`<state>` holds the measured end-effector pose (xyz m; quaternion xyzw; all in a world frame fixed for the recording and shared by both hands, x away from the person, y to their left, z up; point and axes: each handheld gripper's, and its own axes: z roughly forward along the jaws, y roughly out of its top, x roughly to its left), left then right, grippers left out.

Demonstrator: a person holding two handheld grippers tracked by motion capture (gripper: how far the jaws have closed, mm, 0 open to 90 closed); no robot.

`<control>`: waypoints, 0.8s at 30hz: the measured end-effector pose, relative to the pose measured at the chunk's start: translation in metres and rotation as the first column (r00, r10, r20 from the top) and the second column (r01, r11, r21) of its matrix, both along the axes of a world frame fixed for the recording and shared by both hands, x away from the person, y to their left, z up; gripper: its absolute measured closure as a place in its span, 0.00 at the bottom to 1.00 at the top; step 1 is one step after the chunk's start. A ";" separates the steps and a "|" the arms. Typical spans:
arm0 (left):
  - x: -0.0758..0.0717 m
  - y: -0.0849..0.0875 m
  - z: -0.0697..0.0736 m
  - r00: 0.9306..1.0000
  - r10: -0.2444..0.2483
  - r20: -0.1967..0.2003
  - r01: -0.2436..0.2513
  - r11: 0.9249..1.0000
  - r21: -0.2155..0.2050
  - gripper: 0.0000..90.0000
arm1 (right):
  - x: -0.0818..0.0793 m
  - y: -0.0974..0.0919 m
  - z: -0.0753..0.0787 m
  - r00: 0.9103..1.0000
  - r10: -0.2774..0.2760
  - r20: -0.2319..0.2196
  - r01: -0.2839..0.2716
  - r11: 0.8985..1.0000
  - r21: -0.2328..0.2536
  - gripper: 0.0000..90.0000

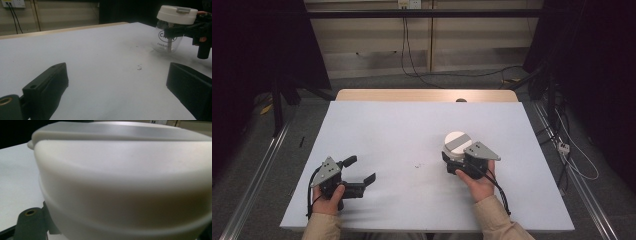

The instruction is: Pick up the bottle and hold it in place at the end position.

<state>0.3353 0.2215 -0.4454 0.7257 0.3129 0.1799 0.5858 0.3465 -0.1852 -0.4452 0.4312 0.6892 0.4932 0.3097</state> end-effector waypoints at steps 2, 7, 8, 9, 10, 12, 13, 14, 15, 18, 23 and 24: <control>0.000 0.000 0.000 1.000 -0.003 0.001 0.003 1.000 0.001 0.04 | 0.003 0.002 0.001 1.000 0.013 0.004 -0.013 1.000 0.004 0.21; 0.000 -0.001 0.000 1.000 -0.002 -0.007 0.002 1.000 -0.001 0.04 | 0.010 0.008 0.003 0.999 0.048 0.004 -0.048 0.999 0.004 0.21; 0.001 -0.001 0.000 1.000 -0.007 -0.004 0.007 1.000 0.002 0.04 | 0.012 0.009 0.003 0.999 0.052 0.006 -0.052 0.999 0.000 0.21; 0.001 -0.001 0.000 1.000 -0.007 -0.004 0.007 1.000 0.002 0.04 | 0.013 0.010 0.003 0.999 0.054 0.005 -0.054 0.999 0.004 0.21; 0.001 -0.001 0.000 1.000 -0.007 -0.005 0.007 1.000 0.001 0.04 | 0.015 0.011 0.004 0.998 0.059 0.003 -0.059 0.998 0.007 0.21; 0.001 -0.001 0.000 1.000 -0.008 -0.005 0.008 1.000 0.001 0.04 | 0.017 0.013 0.005 0.998 0.065 0.006 -0.065 0.998 0.000 0.21; 0.001 -0.001 0.000 1.000 -0.008 -0.005 0.008 1.000 0.001 0.04 | 0.019 0.014 0.005 0.997 0.071 0.010 -0.071 0.997 0.000 0.21; 0.001 -0.001 0.000 1.000 -0.008 -0.004 0.008 1.000 0.005 0.04 | 0.020 0.015 0.006 0.997 0.071 0.010 -0.071 0.997 0.001 0.21; 0.001 -0.001 0.000 1.000 -0.009 -0.005 0.009 1.000 0.006 0.04 | 0.021 0.016 0.006 0.997 0.074 0.008 -0.074 0.997 0.002 0.21; 0.001 -0.001 0.000 1.000 -0.009 -0.004 0.009 1.000 0.005 0.04 | 0.025 0.018 0.006 0.997 0.083 0.005 -0.083 0.997 0.001 0.21; 0.001 -0.001 0.000 1.000 -0.009 -0.006 0.009 1.000 -0.001 0.04 | 0.030 0.021 0.006 0.996 0.087 0.003 -0.087 0.996 -0.002 0.21; 0.001 -0.001 0.000 1.000 -0.009 -0.006 0.009 1.000 0.000 0.04 | 0.031 0.022 0.006 0.996 0.090 0.003 -0.090 0.996 0.000 0.21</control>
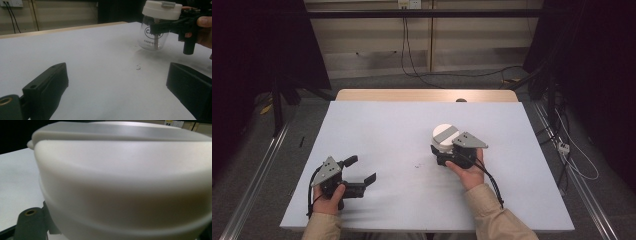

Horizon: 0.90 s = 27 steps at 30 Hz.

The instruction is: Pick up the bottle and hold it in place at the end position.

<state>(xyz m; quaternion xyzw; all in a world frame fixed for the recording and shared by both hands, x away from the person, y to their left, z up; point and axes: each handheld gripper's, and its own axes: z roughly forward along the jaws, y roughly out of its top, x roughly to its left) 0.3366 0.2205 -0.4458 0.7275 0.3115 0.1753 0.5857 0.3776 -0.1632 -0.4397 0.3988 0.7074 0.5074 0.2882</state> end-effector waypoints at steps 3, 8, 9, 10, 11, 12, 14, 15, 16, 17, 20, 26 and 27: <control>0.000 0.000 0.000 1.000 0.000 0.001 0.000 1.000 0.003 0.04 | 0.003 0.002 0.001 1.000 0.007 0.005 -0.007 1.000 -0.002 0.21; 0.000 0.000 0.000 1.000 0.002 0.001 -0.002 1.000 0.001 0.04 | 0.007 0.006 0.002 1.000 0.018 -0.001 -0.018 1.000 0.001 0.21; 0.000 0.000 0.000 1.000 0.003 0.001 -0.003 1.000 -0.001 0.04 | 0.008 0.007 0.002 1.000 0.019 0.001 -0.019 1.000 0.000 0.21; 0.000 0.001 0.000 1.000 0.002 0.002 -0.002 1.000 0.002 0.04 | 0.009 0.008 0.002 1.000 0.020 -0.001 -0.020 1.000 -0.003 0.21; 0.000 0.001 0.000 1.000 0.003 0.002 -0.003 1.000 0.002 0.04 | 0.010 0.009 0.002 1.000 0.025 0.000 -0.025 1.000 -0.002 0.21; 0.000 0.001 0.000 1.000 0.002 0.002 -0.002 1.000 0.001 0.04 | 0.010 0.010 0.002 1.000 0.027 0.002 -0.027 1.000 -0.005 0.21; 0.001 0.001 0.000 1.000 -0.001 0.004 0.001 1.000 0.003 0.04 | 0.012 0.011 0.003 1.000 0.030 0.003 -0.030 1.000 -0.006 0.21; 0.001 0.001 0.000 1.000 -0.002 0.003 0.002 1.000 0.002 0.04 | 0.013 0.011 0.003 1.000 0.030 0.006 -0.030 1.000 -0.007 0.21; 0.001 0.001 0.000 1.000 -0.002 0.004 0.002 1.000 0.002 0.04 | 0.014 0.012 0.003 1.000 0.029 0.006 -0.029 1.000 -0.004 0.21; 0.001 0.001 0.000 1.000 -0.002 0.005 0.002 1.000 0.003 0.04 | 0.014 0.012 0.003 1.000 0.031 0.001 -0.031 1.000 -0.001 0.21; 0.001 0.001 0.000 1.000 -0.001 0.003 0.001 1.000 0.001 0.04 | 0.017 0.014 0.003 1.000 0.031 0.002 -0.031 1.000 0.006 0.21; 0.001 0.000 0.000 1.000 -0.004 0.003 0.004 1.000 -0.002 0.04 | 0.022 0.019 0.002 0.999 0.037 0.002 -0.037 0.999 0.002 0.21; 0.001 0.000 0.000 1.000 -0.004 0.002 0.004 1.000 -0.002 0.04 | 0.023 0.020 0.002 0.999 0.036 0.002 -0.036 0.999 0.003 0.21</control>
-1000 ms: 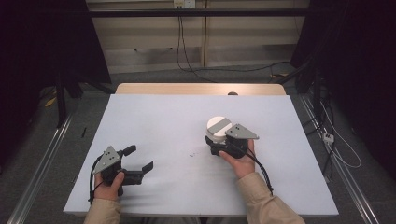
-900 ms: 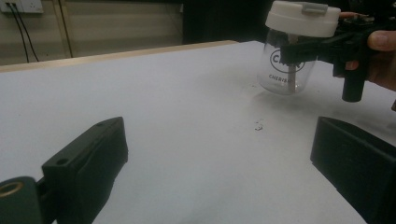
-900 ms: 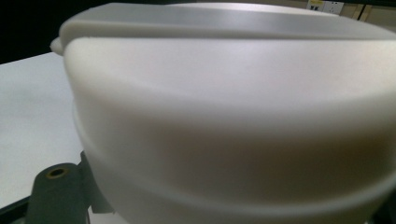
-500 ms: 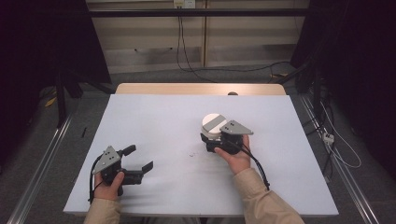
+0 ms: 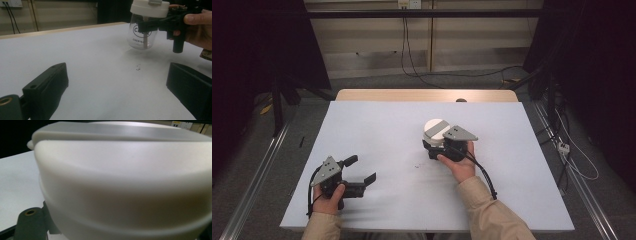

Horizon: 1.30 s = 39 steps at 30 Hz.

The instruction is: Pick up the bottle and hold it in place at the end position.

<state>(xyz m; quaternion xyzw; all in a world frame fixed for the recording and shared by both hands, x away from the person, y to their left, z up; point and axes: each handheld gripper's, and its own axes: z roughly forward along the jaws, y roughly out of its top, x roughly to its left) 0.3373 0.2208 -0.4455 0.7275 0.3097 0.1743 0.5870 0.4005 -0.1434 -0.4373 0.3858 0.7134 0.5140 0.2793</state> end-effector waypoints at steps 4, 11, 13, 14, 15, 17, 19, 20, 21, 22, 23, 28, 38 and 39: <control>0.000 0.000 0.000 1.000 -0.001 0.000 0.001 1.000 0.000 0.04 | 0.003 0.004 0.000 1.000 0.005 -0.005 -0.005 1.000 0.003 0.21; 0.000 0.000 0.000 1.000 -0.004 0.000 0.004 1.000 0.001 0.04 | 0.009 0.007 -0.004 1.000 0.006 -0.013 -0.006 1.000 0.014 0.21; 0.000 0.000 0.000 1.000 -0.005 -0.001 0.005 1.000 0.001 0.04 | 0.012 0.009 -0.005 1.000 0.006 -0.012 -0.006 1.000 0.006 0.21; 0.000 0.000 0.000 1.000 -0.006 0.000 0.006 1.000 0.002 0.04 | 0.013 0.009 -0.005 1.000 0.005 -0.013 -0.005 1.000 0.005 0.21; 0.000 0.000 0.000 1.000 -0.006 0.000 0.006 1.000 0.002 0.04 | 0.014 0.009 -0.006 1.000 0.004 -0.013 -0.004 1.000 0.006 0.21; 0.000 0.000 0.000 1.000 -0.006 0.000 0.006 1.000 0.001 0.04 | 0.016 0.010 -0.007 1.000 0.004 -0.016 -0.004 1.000 0.007 0.21; 0.001 0.000 0.000 1.000 -0.006 0.000 0.006 1.000 0.000 0.04 | 0.018 0.011 -0.008 1.000 0.005 -0.014 -0.005 1.000 0.005 0.21; 0.001 0.000 0.000 1.000 -0.006 0.000 0.006 1.000 0.000 0.04 | 0.018 0.011 -0.008 1.000 0.005 -0.016 -0.004 1.000 0.007 0.21; 0.001 0.000 0.000 1.000 -0.007 -0.001 0.007 1.000 0.001 0.04 | 0.019 0.011 -0.009 1.000 0.004 -0.016 -0.004 1.000 0.008 0.21; 0.001 0.000 0.000 1.000 -0.007 -0.001 0.007 1.000 0.000 0.04 | 0.020 0.011 -0.009 1.000 0.001 -0.017 -0.001 1.000 0.008 0.21; 0.001 0.000 0.000 1.000 -0.007 -0.001 0.007 1.000 0.000 0.04 | 0.020 0.012 -0.010 1.000 0.000 -0.016 0.001 1.000 0.010 0.21; 0.001 -0.001 0.000 1.000 -0.009 -0.001 0.009 1.000 0.004 0.04 | 0.023 0.012 -0.013 1.000 -0.002 -0.015 0.002 1.000 0.007 0.21; 0.001 -0.001 -0.001 1.000 -0.010 -0.003 0.010 1.000 0.007 0.04 | 0.026 0.015 -0.016 1.000 0.014 -0.015 -0.014 1.000 -0.002 0.21; 0.001 -0.001 -0.001 1.000 -0.008 -0.004 0.008 1.000 0.007 0.04 | 0.026 0.015 -0.016 1.000 0.015 -0.013 -0.016 1.000 -0.004 0.21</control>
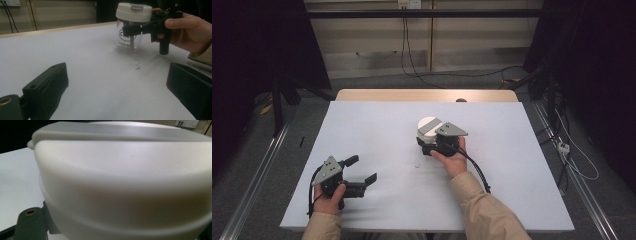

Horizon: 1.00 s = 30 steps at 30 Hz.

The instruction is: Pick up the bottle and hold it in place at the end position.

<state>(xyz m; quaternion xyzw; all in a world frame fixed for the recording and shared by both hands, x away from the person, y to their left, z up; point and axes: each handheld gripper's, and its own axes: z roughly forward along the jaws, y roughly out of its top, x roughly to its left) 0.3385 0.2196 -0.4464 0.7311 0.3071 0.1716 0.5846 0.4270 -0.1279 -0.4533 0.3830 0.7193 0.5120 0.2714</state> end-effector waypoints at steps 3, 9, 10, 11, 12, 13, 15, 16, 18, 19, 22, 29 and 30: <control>0.000 0.000 0.000 1.000 0.000 -0.001 0.000 1.000 0.001 0.04 | 0.001 0.000 -0.001 1.000 0.001 0.001 -0.001 1.000 0.001 0.21; 0.001 -0.001 -0.001 1.000 -0.001 -0.005 0.001 1.000 -0.001 0.04 | 0.003 0.000 -0.003 1.000 0.004 -0.005 -0.004 1.000 -0.009 0.21; 0.000 -0.001 -0.001 1.000 -0.003 -0.005 0.003 1.000 -0.001 0.04 | 0.003 0.000 -0.003 1.000 0.006 -0.008 -0.006 1.000 -0.009 0.21; 0.001 -0.001 -0.001 1.000 -0.005 -0.004 0.005 1.000 0.002 0.04 | 0.003 0.000 -0.004 1.000 0.010 -0.004 -0.010 1.000 -0.014 0.21; 0.001 -0.001 -0.001 1.000 -0.006 -0.003 0.006 1.000 0.006 0.04 | 0.003 0.000 -0.004 1.000 0.011 0.000 -0.011 1.000 -0.023 0.21; 0.001 -0.001 -0.001 1.000 -0.006 -0.003 0.006 1.000 0.006 0.04 | 0.003 0.000 -0.004 1.000 0.014 0.004 -0.014 0.999 -0.029 0.21; 0.001 -0.002 -0.001 1.000 -0.005 -0.011 0.005 1.000 0.002 0.04 | 0.002 0.001 -0.004 1.000 0.022 0.008 -0.022 0.999 -0.037 0.21; 0.001 -0.002 -0.001 1.000 -0.005 -0.010 0.005 1.000 0.002 0.04 | 0.002 0.001 -0.005 1.000 0.024 0.013 -0.024 0.999 -0.041 0.21; 0.001 -0.002 -0.001 1.000 -0.007 -0.008 0.007 1.000 0.003 0.04 | 0.002 0.002 -0.005 1.000 0.028 0.012 -0.027 0.999 -0.039 0.21; 0.001 -0.002 -0.001 1.000 -0.006 -0.007 0.006 1.000 0.003 0.04 | 0.002 0.002 -0.006 0.999 0.030 0.013 -0.029 0.999 -0.039 0.21; 0.002 -0.003 -0.002 1.000 -0.006 -0.009 0.006 1.000 0.002 0.04 | 0.002 0.002 -0.006 1.000 0.025 0.010 -0.025 0.999 -0.033 0.21; 0.002 -0.004 -0.002 1.000 -0.003 -0.012 0.003 1.000 0.004 0.04 | 0.002 -0.001 -0.006 1.000 0.026 0.000 -0.026 0.999 -0.023 0.21; 0.002 -0.004 -0.002 1.000 -0.004 -0.012 0.004 1.000 0.003 0.04 | 0.002 -0.001 -0.007 1.000 0.027 0.000 -0.027 0.999 -0.023 0.21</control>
